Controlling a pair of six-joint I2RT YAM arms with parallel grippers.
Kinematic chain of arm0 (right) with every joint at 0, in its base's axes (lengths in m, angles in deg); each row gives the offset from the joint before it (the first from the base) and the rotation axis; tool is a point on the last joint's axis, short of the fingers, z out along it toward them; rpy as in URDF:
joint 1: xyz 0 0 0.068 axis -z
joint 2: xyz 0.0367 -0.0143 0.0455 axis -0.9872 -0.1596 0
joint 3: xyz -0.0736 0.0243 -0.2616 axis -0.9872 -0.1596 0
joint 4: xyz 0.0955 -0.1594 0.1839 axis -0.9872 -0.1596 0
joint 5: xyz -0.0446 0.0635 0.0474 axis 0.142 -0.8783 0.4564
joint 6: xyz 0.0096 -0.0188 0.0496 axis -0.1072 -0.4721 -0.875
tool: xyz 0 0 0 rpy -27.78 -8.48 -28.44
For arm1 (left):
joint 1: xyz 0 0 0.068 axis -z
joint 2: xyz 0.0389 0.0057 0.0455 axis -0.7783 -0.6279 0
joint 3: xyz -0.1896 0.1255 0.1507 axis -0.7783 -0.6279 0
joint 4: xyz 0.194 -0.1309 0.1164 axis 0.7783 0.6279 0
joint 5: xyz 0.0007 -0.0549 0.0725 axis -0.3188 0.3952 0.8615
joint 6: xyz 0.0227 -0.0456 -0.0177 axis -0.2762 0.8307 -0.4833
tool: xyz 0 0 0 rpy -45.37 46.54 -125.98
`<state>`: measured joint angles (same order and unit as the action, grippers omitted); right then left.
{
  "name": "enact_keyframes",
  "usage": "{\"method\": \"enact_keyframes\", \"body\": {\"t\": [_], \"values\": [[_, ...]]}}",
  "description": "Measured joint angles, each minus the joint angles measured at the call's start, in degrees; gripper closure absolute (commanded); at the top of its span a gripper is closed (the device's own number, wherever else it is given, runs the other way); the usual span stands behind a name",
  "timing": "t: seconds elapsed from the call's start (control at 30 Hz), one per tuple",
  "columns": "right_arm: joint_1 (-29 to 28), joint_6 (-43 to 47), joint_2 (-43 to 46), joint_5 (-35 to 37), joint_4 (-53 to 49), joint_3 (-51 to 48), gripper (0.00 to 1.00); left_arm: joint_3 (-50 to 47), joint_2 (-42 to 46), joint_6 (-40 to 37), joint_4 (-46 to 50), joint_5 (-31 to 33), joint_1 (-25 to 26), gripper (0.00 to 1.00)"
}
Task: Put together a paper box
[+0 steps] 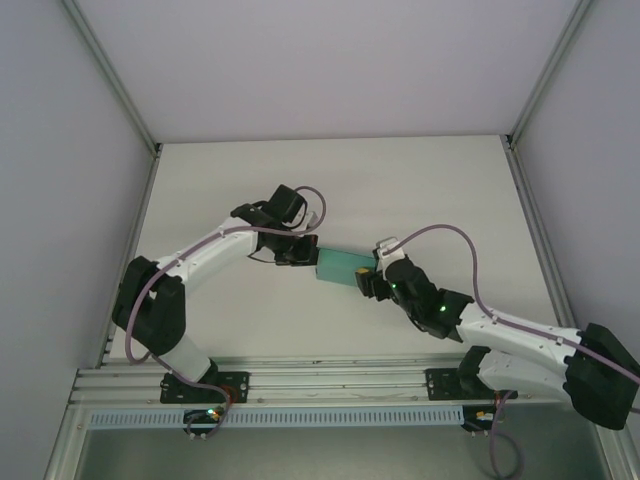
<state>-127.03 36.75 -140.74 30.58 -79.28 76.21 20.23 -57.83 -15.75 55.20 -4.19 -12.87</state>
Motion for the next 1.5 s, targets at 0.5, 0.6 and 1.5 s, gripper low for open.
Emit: {"method": "enact_keyframes", "body": {"t": [0.5,0.6,1.5], "values": [[7.2,-2.8,-4.9,-5.9,-2.5,10.3,0.23,0.0,-0.2,-1.4,-0.3,0.0,0.0,1.00],[7.6,-3.6,-7.6,-5.9,-3.6,10.4,0.24,0.0,-0.2,-1.6,-0.4,0.0,0.0,1.00],[8.1,-13.3,-11.1,-10.8,-0.4,5.9,0.42,0.0,9.4,-3.2,1.6,1.7,-1.3,0.55]]}}
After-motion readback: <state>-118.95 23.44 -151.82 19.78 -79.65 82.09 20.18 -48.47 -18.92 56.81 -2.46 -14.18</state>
